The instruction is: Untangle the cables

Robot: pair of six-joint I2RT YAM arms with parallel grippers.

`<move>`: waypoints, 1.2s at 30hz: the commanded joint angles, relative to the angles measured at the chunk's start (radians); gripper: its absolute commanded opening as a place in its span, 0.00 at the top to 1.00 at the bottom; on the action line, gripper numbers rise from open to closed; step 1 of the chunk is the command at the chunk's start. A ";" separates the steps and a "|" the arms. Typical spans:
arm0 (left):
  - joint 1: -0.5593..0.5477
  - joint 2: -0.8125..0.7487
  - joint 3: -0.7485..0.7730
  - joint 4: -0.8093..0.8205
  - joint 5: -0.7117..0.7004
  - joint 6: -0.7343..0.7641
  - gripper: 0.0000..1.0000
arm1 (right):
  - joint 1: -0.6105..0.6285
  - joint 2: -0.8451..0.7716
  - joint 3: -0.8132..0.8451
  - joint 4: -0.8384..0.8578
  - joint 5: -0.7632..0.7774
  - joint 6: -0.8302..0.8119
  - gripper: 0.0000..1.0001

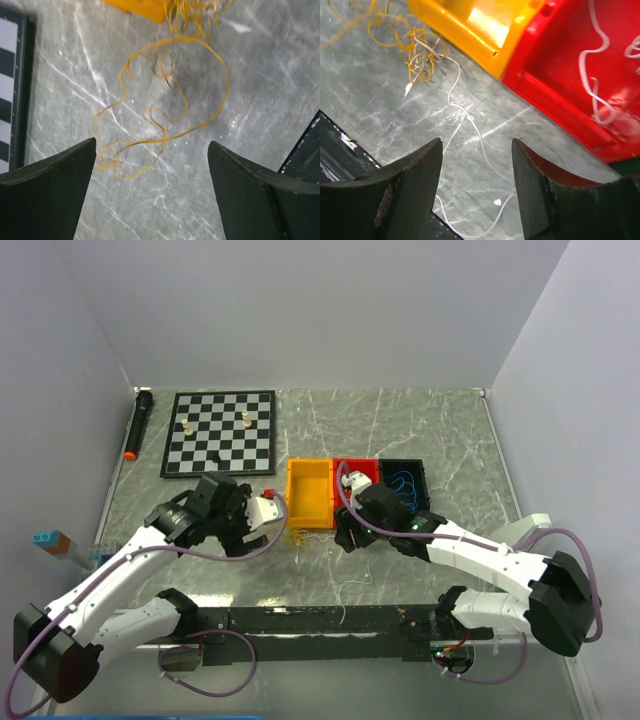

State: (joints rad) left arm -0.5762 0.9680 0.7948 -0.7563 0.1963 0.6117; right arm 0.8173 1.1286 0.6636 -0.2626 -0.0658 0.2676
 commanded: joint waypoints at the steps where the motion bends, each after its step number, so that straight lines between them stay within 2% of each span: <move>1: 0.003 -0.087 -0.080 0.029 -0.059 0.016 0.03 | 0.014 0.029 -0.015 0.158 -0.069 -0.044 0.35; 6: 0.003 -0.164 -0.120 0.017 -0.097 -0.067 0.03 | 0.020 0.082 -0.018 0.189 -0.086 -0.054 0.37; 10: 0.004 -0.098 -0.057 -0.023 -0.057 -0.154 0.03 | 0.034 0.128 -0.002 0.195 -0.104 -0.065 0.44; 15: 0.003 -0.013 0.000 0.029 0.009 -0.214 0.03 | 0.068 0.148 0.002 0.175 -0.108 -0.088 0.52; 17: 0.003 0.023 0.015 0.054 0.040 -0.224 0.03 | 0.077 0.149 0.005 0.163 -0.095 -0.091 0.59; 20: 0.003 0.080 0.027 0.078 0.121 -0.219 0.03 | 0.094 0.120 0.002 0.166 -0.068 -0.090 0.79; 23: -0.001 0.101 0.009 0.170 0.103 -0.242 0.03 | 0.135 0.042 -0.024 0.184 -0.033 -0.102 0.98; 24: -0.001 0.113 0.009 0.179 0.107 -0.227 0.03 | 0.152 0.005 -0.041 0.187 -0.016 -0.106 1.00; 28: -0.002 0.140 0.006 0.216 0.121 -0.182 0.03 | 0.216 -0.139 -0.113 0.181 0.029 -0.114 1.00; 31: -0.013 0.133 -0.014 0.259 0.185 -0.106 0.03 | 0.255 -0.216 -0.143 0.149 0.063 -0.093 1.00; 36: -0.134 0.190 -0.034 0.304 0.193 0.014 0.03 | 0.302 -0.219 -0.136 0.086 0.144 -0.030 1.00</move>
State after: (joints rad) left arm -0.6262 1.1194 0.7761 -0.5278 0.3286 0.5068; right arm 1.0847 0.9127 0.5285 -0.1421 -0.0097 0.1875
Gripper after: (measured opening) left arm 0.966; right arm 0.012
